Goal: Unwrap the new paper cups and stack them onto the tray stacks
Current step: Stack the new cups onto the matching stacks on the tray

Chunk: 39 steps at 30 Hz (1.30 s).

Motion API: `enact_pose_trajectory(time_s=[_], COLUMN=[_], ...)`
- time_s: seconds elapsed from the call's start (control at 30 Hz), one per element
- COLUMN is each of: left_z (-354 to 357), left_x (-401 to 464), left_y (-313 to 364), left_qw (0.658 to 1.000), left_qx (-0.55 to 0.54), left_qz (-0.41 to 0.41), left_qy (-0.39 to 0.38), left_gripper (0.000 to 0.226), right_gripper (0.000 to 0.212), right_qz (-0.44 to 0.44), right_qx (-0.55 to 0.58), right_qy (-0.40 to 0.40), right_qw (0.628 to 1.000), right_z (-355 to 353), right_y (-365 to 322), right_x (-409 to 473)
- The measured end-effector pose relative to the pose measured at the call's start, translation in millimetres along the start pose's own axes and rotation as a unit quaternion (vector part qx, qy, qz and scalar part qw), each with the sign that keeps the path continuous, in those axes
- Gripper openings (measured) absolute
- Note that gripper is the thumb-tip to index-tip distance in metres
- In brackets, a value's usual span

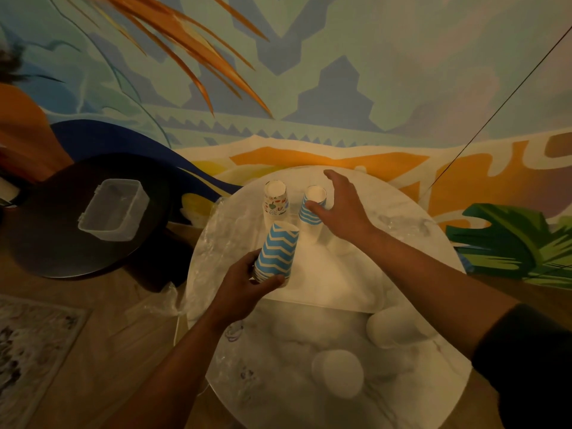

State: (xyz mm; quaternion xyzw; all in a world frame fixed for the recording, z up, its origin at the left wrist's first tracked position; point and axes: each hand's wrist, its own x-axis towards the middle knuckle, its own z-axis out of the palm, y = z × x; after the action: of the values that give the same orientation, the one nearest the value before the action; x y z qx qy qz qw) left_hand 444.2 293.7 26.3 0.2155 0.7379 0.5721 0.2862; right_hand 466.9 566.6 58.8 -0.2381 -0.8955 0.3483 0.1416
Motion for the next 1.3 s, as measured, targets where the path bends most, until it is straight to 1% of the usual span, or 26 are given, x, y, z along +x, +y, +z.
enact_pose_trajectory(time_s=[0.07,0.1,0.17,0.27,0.33,0.43,0.5,0.63,0.73,0.83,0.93,1.0,1.17,1.3], left_z=[0,1,2,7,9,11,10,10,9,10,12,12,12,11], left_x=[2,2,4,6,6,5,5,5,5,5,4,3,0,-1], left_y=[0,2,5,8,9,9,8,6,3,3,5,5,3,3], left_qw=[1.0,1.0,1.0,1.0,0.999,0.998,0.998,0.999,0.999,0.999,1.0,1.0,0.999,0.999], left_qx=[0.001,0.0,0.0,-0.003,-0.008,-0.011,-0.01,-0.011,-0.019,-0.018,-0.012,-0.016,-0.04,-0.039], left_qz=[0.005,0.008,0.016,0.021,0.017,0.016,0.017,0.017,0.013,0.01,0.01,0.01,0.001,-0.001], left_qy=[-0.003,-0.004,-0.009,-0.023,-0.042,-0.066,-0.067,-0.05,-0.037,-0.031,-0.025,-0.024,-0.027,-0.029], left_gripper=[0.058,0.059,0.059,0.059,0.062,0.071,0.073,0.065,0.06,0.052,0.046,0.044,0.042,0.056], right_gripper=[0.069,0.064,0.06,0.075,0.077,0.067,0.066,0.076,0.072,0.076,0.078,0.078,0.073,0.076], right_qz=[-0.021,-0.028,-0.033,-0.014,-0.01,-0.012,-0.013,-0.023,-0.048,-0.064,-0.069,-0.062,-0.035,-0.006], right_qx=[0.043,0.069,0.11,0.152,0.169,0.193,0.192,0.196,0.185,0.141,0.096,0.073,0.034,-0.006], right_qy=[0.008,-0.004,-0.057,-0.179,-0.222,-0.209,-0.197,-0.151,-0.083,-0.015,0.02,0.014,-0.04,-0.084], right_qw=[0.999,0.997,0.992,0.972,0.96,0.959,0.961,0.969,0.978,0.988,0.993,0.995,0.998,0.996], right_z=[-9,-12,-16,-13,-6,-2,-6,-27,-45,-57,-53,-43,-11,9], right_y=[-16,-23,-34,-42,-39,-32,-32,-38,-42,-43,-33,-21,9,25], right_x=[-13,-20,-36,-64,-79,-82,-76,-49,-17,12,33,39,31,27])
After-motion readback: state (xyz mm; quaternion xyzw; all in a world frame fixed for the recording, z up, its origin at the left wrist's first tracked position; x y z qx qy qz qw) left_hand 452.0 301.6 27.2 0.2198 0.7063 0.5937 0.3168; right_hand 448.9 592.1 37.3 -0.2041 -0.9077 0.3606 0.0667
